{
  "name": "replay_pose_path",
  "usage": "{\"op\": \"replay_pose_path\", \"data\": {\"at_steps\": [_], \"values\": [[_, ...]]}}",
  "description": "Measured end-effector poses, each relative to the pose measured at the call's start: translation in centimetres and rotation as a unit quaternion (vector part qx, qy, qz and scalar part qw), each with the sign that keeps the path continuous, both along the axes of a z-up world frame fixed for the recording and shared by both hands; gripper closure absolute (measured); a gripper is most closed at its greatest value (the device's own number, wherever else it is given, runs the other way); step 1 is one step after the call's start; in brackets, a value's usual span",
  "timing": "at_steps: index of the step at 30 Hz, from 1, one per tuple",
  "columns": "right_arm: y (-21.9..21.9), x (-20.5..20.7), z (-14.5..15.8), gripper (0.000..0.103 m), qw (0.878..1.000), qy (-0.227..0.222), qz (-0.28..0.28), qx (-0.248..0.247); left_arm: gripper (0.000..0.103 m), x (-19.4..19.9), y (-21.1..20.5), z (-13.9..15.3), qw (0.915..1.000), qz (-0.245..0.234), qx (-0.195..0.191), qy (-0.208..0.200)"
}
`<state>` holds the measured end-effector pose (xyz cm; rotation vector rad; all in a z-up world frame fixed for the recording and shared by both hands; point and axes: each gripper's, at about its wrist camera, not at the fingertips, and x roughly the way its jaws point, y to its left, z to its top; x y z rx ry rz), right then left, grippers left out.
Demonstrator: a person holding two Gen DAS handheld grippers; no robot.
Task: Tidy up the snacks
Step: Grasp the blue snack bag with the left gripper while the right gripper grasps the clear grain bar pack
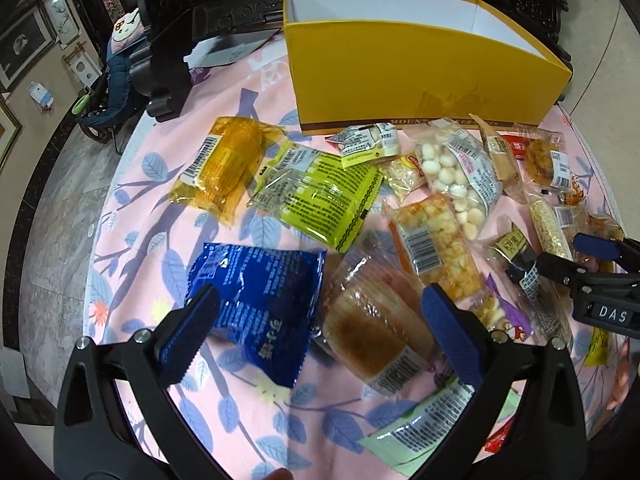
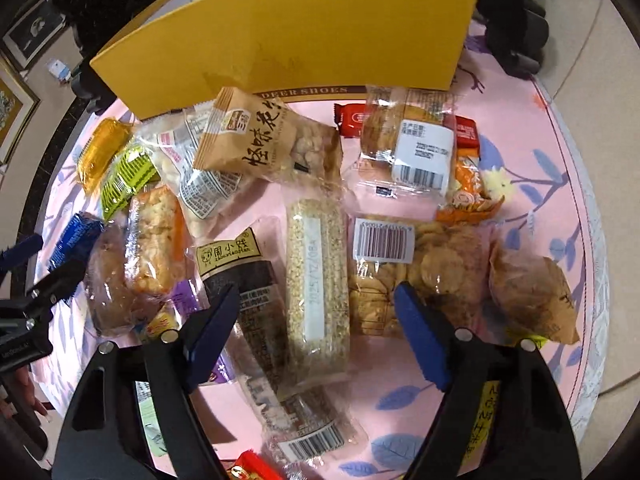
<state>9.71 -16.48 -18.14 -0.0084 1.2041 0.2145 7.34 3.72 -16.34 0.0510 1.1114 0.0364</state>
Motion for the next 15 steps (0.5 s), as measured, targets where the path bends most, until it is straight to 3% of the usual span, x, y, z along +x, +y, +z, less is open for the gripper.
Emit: {"op": "replay_pose_path", "data": {"at_steps": [1,2,3,4,11,15], "values": [[0.3,0.1,-0.1,0.024,1.0,-0.001,0.002,-0.004,0.002,0.1,0.0,-0.2,1.0,0.0,0.0,0.001],[0.4,0.2,-0.1,0.039,1.0,-0.004,0.002,-0.007,0.002,0.3,0.0,-0.3,1.0,0.0,-0.001,0.002],[0.5,0.3,0.0,0.064,1.0,-0.009,-0.001,-0.01,0.002,0.5,0.1,-0.6,1.0,0.0,-0.003,0.003],[0.4,0.4,0.2,0.073,1.0,-0.008,-0.002,-0.007,0.002,0.6,0.1,-0.7,1.0,0.001,-0.002,0.005],[1.3,0.5,0.0,0.074,1.0,0.027,0.002,-0.01,0.002,0.7,0.6,-1.8,0.9999,-0.003,-0.002,0.01],[2.5,0.4,-1.6,0.074,0.998,0.055,0.014,-0.017,0.002,1.1,0.8,-2.1,1.0,-0.006,0.002,0.008]]}}
